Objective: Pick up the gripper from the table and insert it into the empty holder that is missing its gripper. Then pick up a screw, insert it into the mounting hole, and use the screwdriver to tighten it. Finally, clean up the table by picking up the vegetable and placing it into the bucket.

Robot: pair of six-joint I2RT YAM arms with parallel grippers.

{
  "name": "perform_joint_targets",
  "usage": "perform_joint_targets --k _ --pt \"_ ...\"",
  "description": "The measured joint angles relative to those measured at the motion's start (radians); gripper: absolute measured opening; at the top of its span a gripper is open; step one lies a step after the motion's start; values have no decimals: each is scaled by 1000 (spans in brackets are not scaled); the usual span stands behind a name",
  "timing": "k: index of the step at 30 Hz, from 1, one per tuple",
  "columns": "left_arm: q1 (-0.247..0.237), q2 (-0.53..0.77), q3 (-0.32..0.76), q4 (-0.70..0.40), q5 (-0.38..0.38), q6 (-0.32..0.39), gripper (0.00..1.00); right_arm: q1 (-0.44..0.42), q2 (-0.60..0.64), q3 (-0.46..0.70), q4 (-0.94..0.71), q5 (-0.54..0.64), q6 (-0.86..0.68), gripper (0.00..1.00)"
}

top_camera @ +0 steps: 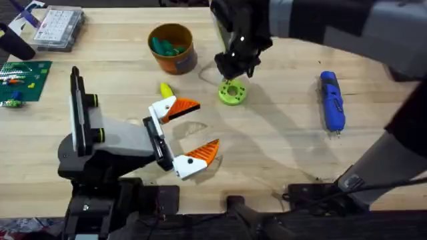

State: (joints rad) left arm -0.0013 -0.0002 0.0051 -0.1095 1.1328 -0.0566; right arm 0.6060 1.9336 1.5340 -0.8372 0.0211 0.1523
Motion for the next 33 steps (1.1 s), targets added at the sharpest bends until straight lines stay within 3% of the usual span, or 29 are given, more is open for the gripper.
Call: perform_joint_targets --k 17,33 --pt "0 0 0 -3 0 0 986 11 -194 149 -180 -10 -34 7" --pt "0 0 0 -3 1 0 986 206 -207 401 -346 -11 -75 7"
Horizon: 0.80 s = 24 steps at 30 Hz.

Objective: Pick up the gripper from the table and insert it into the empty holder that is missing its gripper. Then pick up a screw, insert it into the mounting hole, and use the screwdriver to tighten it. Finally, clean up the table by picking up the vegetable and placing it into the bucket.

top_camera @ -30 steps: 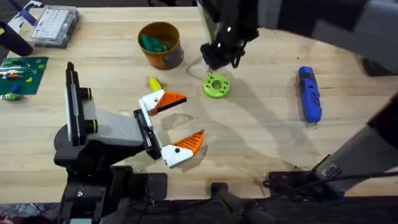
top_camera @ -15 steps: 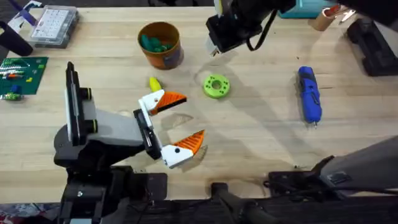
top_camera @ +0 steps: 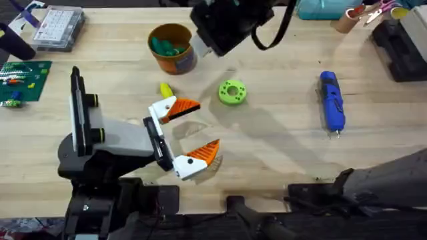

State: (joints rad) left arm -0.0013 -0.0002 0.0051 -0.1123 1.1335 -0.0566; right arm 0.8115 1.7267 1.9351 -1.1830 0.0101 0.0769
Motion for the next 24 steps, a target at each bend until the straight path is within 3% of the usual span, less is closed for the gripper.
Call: perform_joint_targets --k 9,24 --pt "0 0 0 0 0 0 986 91 -2 78 -56 0 -3 7" --pt "0 0 0 0 0 0 986 206 -2 86 -97 0 -3 7"
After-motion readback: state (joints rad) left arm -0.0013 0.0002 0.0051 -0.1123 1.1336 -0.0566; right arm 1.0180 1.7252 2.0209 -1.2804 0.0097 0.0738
